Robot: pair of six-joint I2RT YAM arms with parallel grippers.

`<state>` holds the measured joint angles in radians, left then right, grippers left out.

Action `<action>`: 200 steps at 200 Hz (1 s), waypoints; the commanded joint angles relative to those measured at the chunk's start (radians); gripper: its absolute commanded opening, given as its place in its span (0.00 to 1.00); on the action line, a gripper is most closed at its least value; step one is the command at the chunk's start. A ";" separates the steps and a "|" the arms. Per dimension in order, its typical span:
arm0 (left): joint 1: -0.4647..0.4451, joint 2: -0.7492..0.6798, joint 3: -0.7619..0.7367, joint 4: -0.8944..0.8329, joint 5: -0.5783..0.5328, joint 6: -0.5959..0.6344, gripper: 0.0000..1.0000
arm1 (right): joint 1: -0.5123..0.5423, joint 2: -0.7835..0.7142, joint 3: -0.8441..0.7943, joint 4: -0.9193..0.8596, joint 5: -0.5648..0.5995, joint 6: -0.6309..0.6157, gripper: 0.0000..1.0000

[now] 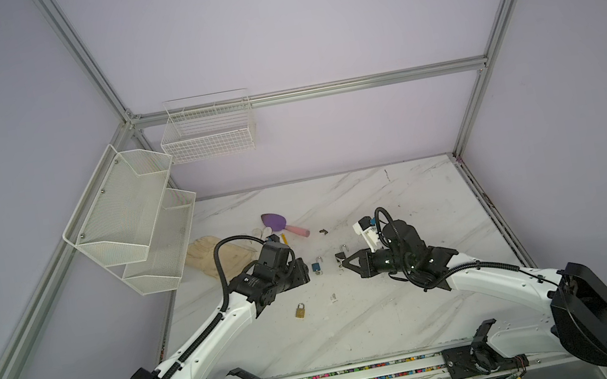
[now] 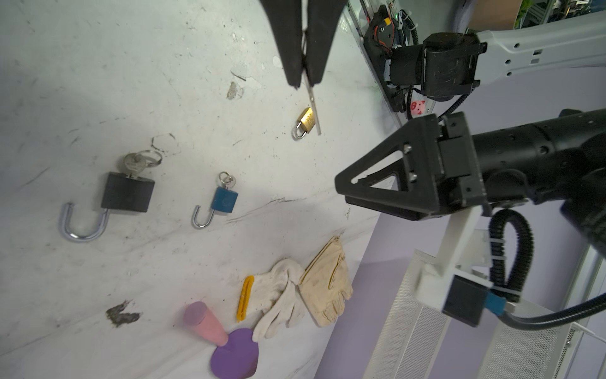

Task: Unlock with the key
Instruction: 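Open the left gripper and lower it away while the right gripper holds the key, then lower the open left gripper over the small brass padlock and close on it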

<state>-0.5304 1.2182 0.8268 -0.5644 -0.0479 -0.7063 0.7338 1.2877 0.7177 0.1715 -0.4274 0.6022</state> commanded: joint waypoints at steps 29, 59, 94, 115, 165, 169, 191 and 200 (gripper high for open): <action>-0.007 0.089 -0.074 -0.005 -0.005 -0.056 0.67 | 0.000 0.020 -0.042 0.086 0.042 0.042 0.00; -0.039 0.118 -0.099 -0.002 -0.007 -0.080 0.66 | -0.001 0.030 -0.042 0.095 0.035 0.040 0.00; -0.091 0.156 -0.105 0.001 -0.010 -0.080 0.59 | -0.001 0.048 -0.026 0.094 -0.003 0.021 0.00; -0.115 0.185 -0.107 -0.001 -0.014 -0.088 0.59 | -0.001 0.061 -0.024 0.102 -0.023 0.017 0.00; -0.155 0.181 -0.118 -0.011 -0.065 -0.128 0.58 | -0.001 0.046 -0.038 0.112 -0.024 0.013 0.00; -0.155 0.178 -0.121 -0.012 -0.067 -0.129 0.58 | -0.001 0.046 -0.037 0.112 -0.024 0.011 0.00; -0.155 0.155 -0.128 -0.041 -0.111 -0.148 0.58 | -0.001 0.047 -0.034 0.111 -0.024 0.008 0.00; -0.156 0.138 -0.136 -0.048 -0.133 -0.152 0.59 | -0.001 0.048 -0.037 0.111 -0.023 0.007 0.00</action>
<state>-0.6823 1.4040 0.7395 -0.5827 -0.1093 -0.8253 0.7334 1.3468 0.6800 0.2539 -0.4423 0.6186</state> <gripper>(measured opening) 0.585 0.058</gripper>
